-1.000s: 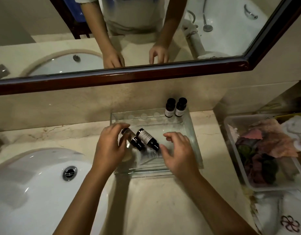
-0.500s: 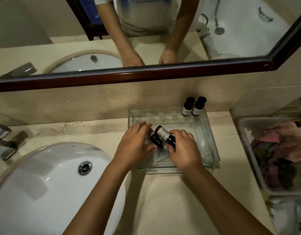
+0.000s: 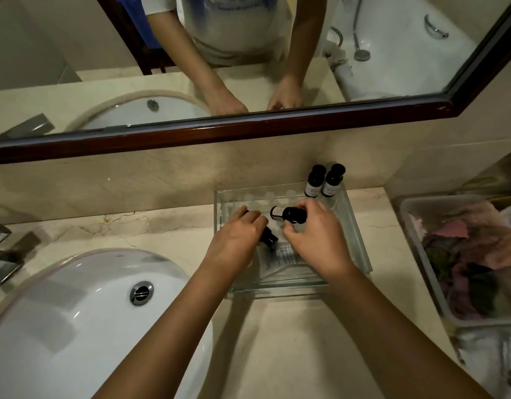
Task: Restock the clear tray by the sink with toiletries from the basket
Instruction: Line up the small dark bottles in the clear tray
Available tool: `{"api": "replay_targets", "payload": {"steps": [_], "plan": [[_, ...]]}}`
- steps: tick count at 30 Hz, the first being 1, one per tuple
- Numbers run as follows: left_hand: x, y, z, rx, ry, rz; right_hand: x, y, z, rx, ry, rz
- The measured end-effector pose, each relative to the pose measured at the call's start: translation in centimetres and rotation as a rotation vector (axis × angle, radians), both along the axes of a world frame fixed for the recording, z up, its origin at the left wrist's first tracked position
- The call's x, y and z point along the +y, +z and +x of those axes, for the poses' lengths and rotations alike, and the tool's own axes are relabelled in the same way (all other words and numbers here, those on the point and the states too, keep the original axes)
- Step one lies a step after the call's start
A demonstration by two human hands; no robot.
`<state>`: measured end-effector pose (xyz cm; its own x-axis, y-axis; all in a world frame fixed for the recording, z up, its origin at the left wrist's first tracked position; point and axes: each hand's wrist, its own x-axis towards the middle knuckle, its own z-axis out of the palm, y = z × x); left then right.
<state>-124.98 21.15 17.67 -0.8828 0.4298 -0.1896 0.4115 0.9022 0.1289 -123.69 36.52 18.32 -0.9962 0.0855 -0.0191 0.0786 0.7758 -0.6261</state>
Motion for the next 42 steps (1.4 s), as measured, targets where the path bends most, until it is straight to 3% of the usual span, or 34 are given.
{"api": "replay_targets", "payload": {"steps": [7, 12, 14, 18, 21, 24, 35, 42], "plan": [[0.6, 0.4, -0.1, -0.024, -0.044, -0.093, -1.3, 0.6, -2.3, 0.034, 0.077, 0.048], [-0.1, 0.8, -0.4, -0.006, -0.001, -0.031, -1.6, -0.2, -2.4, 0.011, 0.068, -0.025], [-1.0, 0.4, -0.6, 0.032, 0.068, 0.096, -1.6, -0.7, -2.6, 0.004, 0.059, -0.051], [-2.8, -0.6, -1.1, 0.08, 0.415, 0.597, -1.7, -1.5, -3.0, -0.019, 0.055, -0.118], [-3.2, -1.4, -2.2, 0.07, 0.621, 0.779, -2.2, -2.0, -3.4, -0.03, 0.053, -0.144], [-3.0, -1.8, -2.9, 0.058, 0.685, 0.906, -3.3, -2.2, -4.0, -0.018, 0.052, -0.146], [-3.1, -3.0, -3.7, 0.09, 0.692, 0.994, -6.7, -3.7, -6.2, 0.016, -0.001, -0.085], [-3.1, -3.2, -3.6, 0.158, 0.59, 0.846, -7.0, -4.3, -6.0, 0.043, -0.018, -0.054]]}}
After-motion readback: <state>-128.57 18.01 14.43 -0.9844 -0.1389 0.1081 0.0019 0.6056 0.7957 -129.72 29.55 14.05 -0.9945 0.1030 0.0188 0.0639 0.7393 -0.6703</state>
